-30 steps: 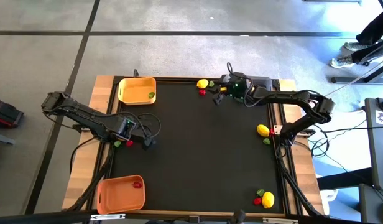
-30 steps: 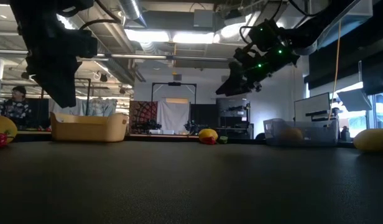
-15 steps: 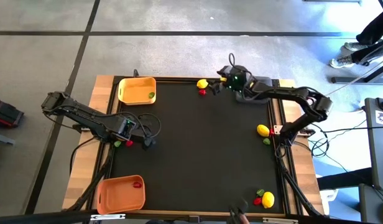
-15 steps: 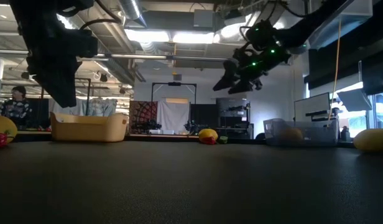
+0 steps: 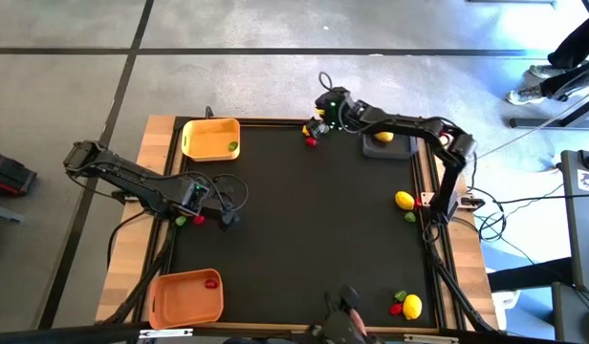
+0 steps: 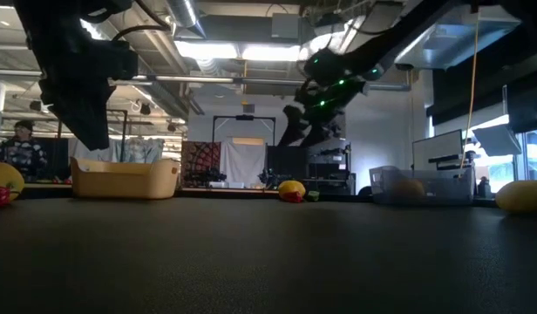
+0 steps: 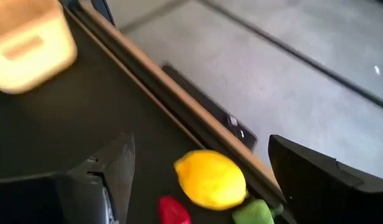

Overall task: Sort produce into baskets
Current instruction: Put the yellow lemon into the black bin

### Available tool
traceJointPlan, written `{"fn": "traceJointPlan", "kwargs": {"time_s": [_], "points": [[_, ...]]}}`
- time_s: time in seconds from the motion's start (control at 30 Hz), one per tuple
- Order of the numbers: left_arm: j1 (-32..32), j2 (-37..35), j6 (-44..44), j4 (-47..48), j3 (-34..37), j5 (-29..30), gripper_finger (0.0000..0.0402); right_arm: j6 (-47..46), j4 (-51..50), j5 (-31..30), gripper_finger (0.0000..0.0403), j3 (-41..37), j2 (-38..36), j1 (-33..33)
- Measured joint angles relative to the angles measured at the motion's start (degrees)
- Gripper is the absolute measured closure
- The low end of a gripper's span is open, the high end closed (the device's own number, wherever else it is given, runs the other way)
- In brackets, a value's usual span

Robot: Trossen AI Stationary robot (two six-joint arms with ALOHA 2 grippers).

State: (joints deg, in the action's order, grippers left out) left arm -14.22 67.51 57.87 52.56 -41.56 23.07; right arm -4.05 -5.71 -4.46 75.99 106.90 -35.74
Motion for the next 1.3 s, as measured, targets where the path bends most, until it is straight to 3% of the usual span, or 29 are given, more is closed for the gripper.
{"fn": "traceJointPlan", "kwargs": {"time_s": [0.2, 0.5, 1.3], "points": [[0.0, 0.0, -0.5, -1.8, 0.0, 0.4, 0.0163, -0.1, -5.5, 0.1, 0.0095, 6.5, 6.5, -1.6], [0.0, 0.0, -0.9, -2.7, 0.0, 1.0, 0.0163, -2.2, -5.9, 3.0, 0.0095, 8.5, 12.1, -4.5], [0.0, 0.0, -0.9, -3.8, 0.0, 1.2, 0.0163, -3.2, -10.2, 7.1, 0.0096, 8.5, 14.9, -4.4]]}}
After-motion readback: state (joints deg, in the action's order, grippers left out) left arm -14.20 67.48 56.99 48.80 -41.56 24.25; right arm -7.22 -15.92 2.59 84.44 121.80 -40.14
